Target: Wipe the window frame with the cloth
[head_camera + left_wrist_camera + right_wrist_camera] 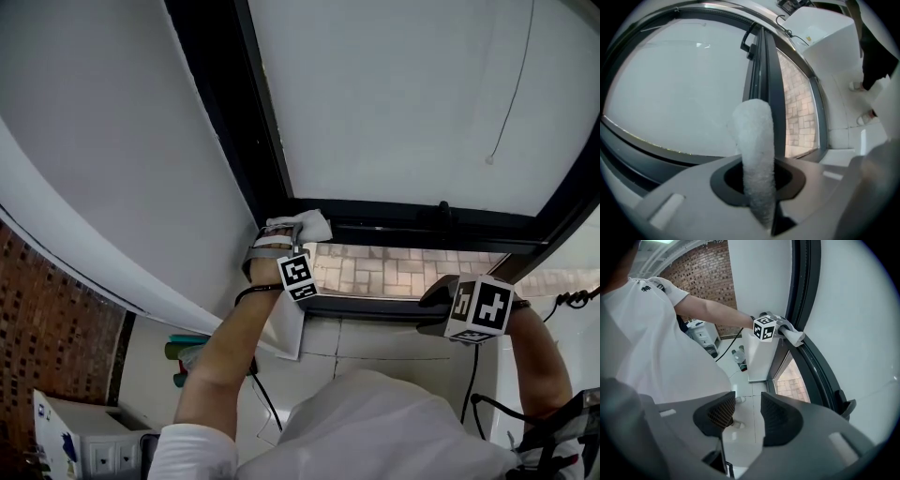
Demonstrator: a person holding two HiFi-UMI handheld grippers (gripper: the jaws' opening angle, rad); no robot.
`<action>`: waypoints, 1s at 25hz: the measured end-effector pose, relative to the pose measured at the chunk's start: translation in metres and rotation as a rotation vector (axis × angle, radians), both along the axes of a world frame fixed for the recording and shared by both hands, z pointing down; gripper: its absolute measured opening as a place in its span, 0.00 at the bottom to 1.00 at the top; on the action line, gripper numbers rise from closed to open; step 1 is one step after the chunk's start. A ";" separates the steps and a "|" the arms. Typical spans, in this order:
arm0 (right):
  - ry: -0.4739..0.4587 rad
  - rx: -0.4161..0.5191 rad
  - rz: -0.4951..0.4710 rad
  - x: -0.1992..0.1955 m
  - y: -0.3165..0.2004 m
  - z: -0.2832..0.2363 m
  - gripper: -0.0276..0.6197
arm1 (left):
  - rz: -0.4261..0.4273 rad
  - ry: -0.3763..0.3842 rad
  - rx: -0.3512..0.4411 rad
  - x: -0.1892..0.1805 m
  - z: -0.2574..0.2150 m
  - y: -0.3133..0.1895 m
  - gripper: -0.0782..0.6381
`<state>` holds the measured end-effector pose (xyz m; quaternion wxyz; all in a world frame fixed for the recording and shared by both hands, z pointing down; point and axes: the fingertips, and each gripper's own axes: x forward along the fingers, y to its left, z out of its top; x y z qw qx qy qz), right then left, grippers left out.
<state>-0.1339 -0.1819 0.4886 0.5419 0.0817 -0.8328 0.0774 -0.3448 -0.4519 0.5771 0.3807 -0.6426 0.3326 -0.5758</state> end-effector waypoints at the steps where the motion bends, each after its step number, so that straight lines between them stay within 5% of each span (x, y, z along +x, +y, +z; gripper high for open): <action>1: -0.003 -0.002 0.003 -0.001 0.000 0.000 0.31 | -0.001 0.011 0.000 0.001 -0.001 0.000 0.24; 18: -0.035 -0.018 0.067 0.036 0.011 0.000 0.31 | -0.180 0.386 -0.032 0.041 -0.003 0.007 0.24; 25: -0.031 -0.028 0.063 0.070 0.020 -0.001 0.31 | -0.292 0.635 -0.033 0.070 -0.005 0.017 0.24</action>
